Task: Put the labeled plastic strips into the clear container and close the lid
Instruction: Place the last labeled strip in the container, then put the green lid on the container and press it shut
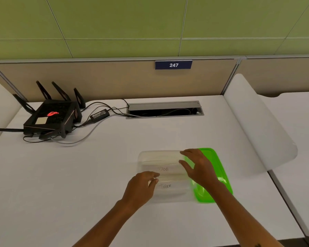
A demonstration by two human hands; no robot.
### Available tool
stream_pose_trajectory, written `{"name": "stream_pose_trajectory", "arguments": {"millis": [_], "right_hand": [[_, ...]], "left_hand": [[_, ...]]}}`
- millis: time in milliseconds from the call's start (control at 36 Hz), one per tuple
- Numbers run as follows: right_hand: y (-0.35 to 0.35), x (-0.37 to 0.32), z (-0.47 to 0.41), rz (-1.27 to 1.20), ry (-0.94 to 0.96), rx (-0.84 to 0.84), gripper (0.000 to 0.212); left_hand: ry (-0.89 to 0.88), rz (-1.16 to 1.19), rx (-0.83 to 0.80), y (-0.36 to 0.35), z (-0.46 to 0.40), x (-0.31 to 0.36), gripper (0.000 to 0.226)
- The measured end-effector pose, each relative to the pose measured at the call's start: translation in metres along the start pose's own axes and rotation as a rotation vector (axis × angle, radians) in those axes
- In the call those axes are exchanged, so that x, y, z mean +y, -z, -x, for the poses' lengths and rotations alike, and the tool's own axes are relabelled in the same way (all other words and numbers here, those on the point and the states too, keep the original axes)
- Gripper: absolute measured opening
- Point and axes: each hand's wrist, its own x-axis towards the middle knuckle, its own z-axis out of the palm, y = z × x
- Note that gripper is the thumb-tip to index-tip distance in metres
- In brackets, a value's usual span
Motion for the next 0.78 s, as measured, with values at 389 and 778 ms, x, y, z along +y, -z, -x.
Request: {"name": "stream_pose_trajectory", "arguments": {"millis": [389, 778], "right_hand": [[0.013, 0.055, 0.133, 0.076, -0.206, -0.055, 0.033], [0.005, 0.060, 0.155, 0.177, -0.187, -0.259, 0.022]], "left_hand": [[-0.090, -0.084, 0.011, -0.012, 0.016, -0.009, 0.029], [-0.109, -0.058, -0.041, -0.011, 0.021, -0.013, 0.026]]}}
